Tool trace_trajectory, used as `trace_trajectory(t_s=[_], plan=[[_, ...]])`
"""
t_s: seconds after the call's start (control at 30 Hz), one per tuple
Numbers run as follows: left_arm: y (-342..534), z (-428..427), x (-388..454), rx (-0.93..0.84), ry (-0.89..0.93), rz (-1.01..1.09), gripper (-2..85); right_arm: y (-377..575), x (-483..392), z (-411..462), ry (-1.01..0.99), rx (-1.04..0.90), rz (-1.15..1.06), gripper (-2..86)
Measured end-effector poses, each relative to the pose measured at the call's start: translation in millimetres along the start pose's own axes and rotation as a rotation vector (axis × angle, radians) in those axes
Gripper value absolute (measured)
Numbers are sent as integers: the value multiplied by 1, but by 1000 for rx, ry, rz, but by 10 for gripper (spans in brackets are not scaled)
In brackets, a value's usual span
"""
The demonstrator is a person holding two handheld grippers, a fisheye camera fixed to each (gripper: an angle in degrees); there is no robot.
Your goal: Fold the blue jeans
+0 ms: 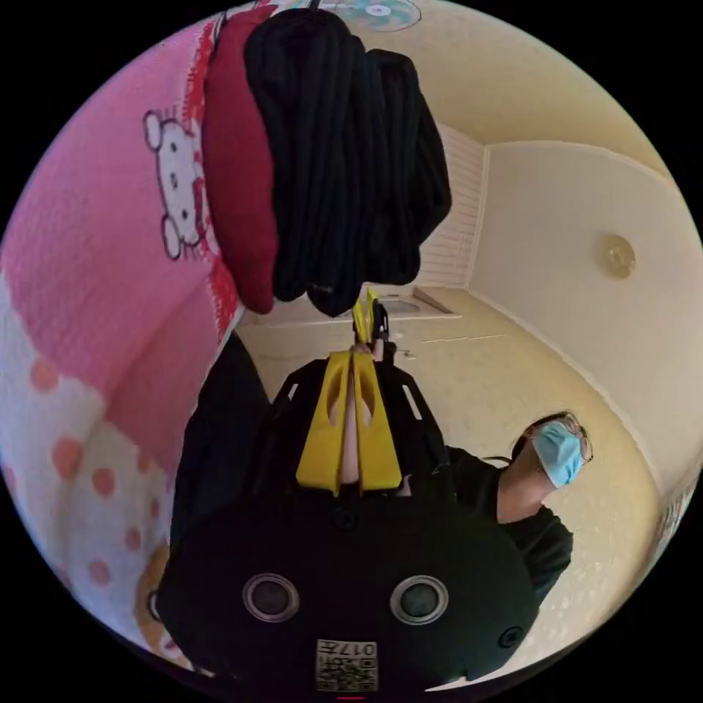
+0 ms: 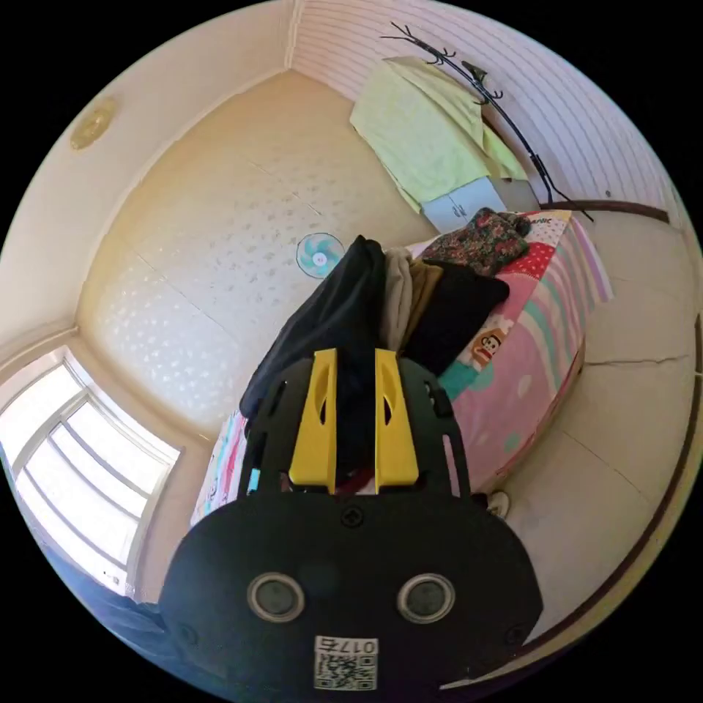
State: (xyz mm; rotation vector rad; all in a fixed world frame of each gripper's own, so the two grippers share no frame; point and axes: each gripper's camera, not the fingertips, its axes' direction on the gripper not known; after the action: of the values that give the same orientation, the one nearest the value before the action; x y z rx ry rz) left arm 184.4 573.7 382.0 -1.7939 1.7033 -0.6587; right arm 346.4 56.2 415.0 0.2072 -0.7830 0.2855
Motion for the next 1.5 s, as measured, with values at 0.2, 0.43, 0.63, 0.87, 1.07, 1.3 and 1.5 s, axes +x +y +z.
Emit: trace_trajectory(t_s=[0.2, 0.43, 0.63, 0.87, 1.07, 1.3, 1.5], plan=[[54, 12, 17, -217, -797, -170, -10, 21, -87, 74, -32, -604, -167, 15], [94, -37, 100, 41, -1394, -243, -9, 55, -281, 175, -135, -1138, -637, 7], [106, -55, 81, 50, -1652, -406, -9, 121, -403, 318, 72, -1365, -865, 6], [117, -15, 64, -15, -1865, -330, -10, 135, -422, 427, 158, -1611, -499, 5], [164, -20, 76, 259, -1831, -282, -10, 123, -425, 432, 123, -1547, -84, 4], [220, -62, 90, 438, -1588, -196, -10, 154, -518, 435, 294, -1501, -585, 4], [253, -79, 100, 503, -1592, -148, -10, 157, -537, 432, 197, -1501, -635, 4]])
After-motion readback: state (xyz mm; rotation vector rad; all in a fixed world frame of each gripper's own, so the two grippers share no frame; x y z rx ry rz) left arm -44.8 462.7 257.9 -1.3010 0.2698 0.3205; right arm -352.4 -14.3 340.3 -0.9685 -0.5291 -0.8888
